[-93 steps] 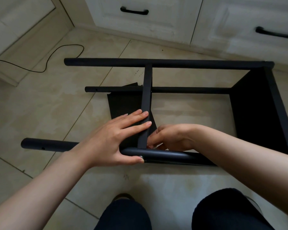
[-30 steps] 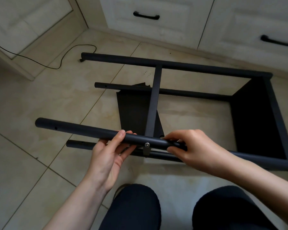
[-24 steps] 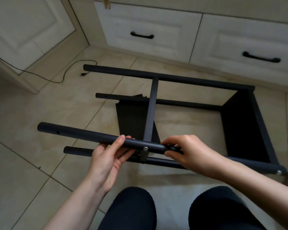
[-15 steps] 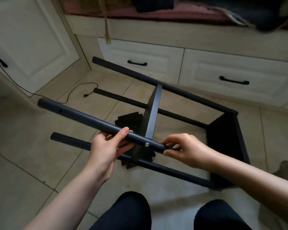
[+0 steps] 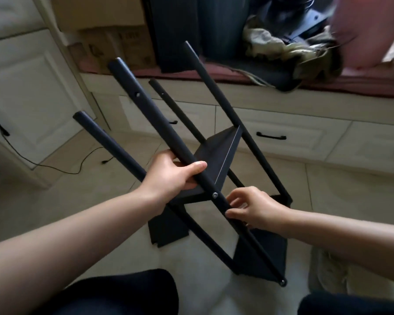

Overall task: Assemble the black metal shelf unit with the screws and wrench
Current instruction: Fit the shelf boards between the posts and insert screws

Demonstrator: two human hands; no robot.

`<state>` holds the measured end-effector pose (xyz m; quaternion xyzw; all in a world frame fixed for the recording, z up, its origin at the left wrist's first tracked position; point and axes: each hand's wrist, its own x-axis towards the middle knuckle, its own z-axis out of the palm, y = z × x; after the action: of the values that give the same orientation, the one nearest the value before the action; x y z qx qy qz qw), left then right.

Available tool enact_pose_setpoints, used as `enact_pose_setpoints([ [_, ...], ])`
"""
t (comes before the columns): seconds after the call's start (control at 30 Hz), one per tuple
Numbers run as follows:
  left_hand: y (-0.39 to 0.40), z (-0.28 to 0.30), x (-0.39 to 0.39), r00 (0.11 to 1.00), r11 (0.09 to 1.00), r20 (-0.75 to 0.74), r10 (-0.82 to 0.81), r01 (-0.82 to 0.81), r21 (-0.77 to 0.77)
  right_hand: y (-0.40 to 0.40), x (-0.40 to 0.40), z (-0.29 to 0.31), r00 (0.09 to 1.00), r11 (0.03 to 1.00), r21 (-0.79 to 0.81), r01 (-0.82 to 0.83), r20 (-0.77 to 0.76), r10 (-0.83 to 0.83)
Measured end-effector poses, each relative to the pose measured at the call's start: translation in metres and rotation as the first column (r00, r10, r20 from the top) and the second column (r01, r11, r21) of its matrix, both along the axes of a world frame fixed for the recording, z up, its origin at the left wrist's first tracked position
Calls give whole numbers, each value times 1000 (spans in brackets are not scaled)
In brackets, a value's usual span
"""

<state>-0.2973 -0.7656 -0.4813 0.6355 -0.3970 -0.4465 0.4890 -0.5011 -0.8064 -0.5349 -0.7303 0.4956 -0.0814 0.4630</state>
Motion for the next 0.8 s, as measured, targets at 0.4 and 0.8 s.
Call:
enact_pose_setpoints([
  [0.4,33,22,-100,842,970,530,-104,203,-132,47,-65,-6,921,931,262,254,229,-316],
  [0.8,54,13,-102,807,953,556,-201,291,-79,5,-110,41,902,887,221,405,61,-427],
])
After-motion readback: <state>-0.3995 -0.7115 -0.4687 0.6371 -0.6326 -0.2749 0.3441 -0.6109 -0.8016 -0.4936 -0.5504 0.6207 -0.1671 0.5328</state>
